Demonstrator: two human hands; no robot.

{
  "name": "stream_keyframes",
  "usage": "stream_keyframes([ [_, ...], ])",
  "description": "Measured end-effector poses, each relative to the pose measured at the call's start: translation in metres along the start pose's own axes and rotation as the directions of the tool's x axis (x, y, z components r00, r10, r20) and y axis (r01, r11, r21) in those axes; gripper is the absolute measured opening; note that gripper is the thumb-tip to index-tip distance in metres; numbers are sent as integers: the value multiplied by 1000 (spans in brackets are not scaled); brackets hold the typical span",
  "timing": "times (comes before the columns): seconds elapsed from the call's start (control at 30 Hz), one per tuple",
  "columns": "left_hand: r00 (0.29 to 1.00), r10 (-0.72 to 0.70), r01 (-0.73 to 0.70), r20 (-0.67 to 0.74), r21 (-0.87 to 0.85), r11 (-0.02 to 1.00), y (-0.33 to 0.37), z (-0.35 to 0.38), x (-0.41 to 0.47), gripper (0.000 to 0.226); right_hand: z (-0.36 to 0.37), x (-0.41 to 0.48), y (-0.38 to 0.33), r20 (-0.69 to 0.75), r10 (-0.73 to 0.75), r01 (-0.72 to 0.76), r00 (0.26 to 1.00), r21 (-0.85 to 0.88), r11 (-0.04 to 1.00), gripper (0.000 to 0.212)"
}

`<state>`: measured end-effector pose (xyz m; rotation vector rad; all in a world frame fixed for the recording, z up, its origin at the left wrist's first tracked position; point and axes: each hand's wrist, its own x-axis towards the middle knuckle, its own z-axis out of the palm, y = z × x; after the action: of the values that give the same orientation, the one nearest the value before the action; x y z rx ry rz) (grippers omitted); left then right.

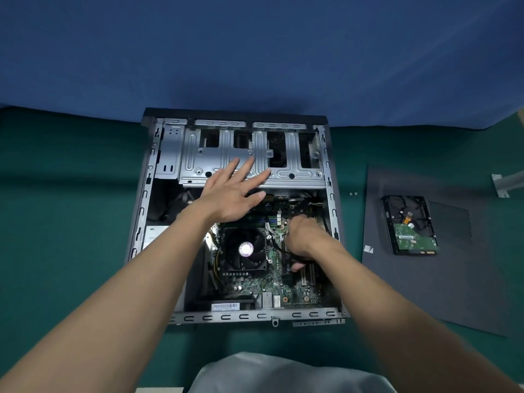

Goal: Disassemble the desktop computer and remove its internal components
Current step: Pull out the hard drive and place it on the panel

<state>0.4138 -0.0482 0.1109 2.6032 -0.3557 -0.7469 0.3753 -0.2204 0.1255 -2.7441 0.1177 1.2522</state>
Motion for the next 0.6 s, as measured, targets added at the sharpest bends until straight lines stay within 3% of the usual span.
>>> stream_keyframes([
  [0.07,1000,7,-7,-12,13,1000,-1,1,0,51,10,-6,0,-139,-54,43,989,-83,996,27],
  [0.13,1000,13,-13,-27,14,1000,-2,2,1,52,26,-15,-3,-253,-128,48,959,-298,953,24],
  [0.2,999,12,-12,-33,3,1000,-1,2,2,52,42,-23,-10,-287,-233,93,929,-427,899,16],
  [0.23,999,12,-12,-36,0,1000,-1,1,2,52,49,-24,-11,-274,-275,153,922,-394,906,13],
  [0.3,999,16,-16,-43,1,1000,-1,1,2,52,54,-22,-7,-189,-296,267,936,-164,950,11],
  [0.37,999,19,-19,-48,-1,1000,-1,1,2,53,46,-14,0,9,-235,235,972,26,972,19],
  [0.43,999,18,-18,-50,-2,1000,-1,2,2,53,36,-4,10,41,-168,164,985,88,983,22],
  [0.5,999,19,-19,-51,1,1000,0,2,1,53,25,6,15,-209,-122,141,970,81,987,23],
  [0.53,998,20,-20,-52,2,1000,0,2,1,53,22,11,15,-355,-117,150,927,64,987,20],
  [0.6,998,18,-17,-52,2,1000,1,3,2,53,17,21,13,-472,-139,131,871,-50,990,22],
])
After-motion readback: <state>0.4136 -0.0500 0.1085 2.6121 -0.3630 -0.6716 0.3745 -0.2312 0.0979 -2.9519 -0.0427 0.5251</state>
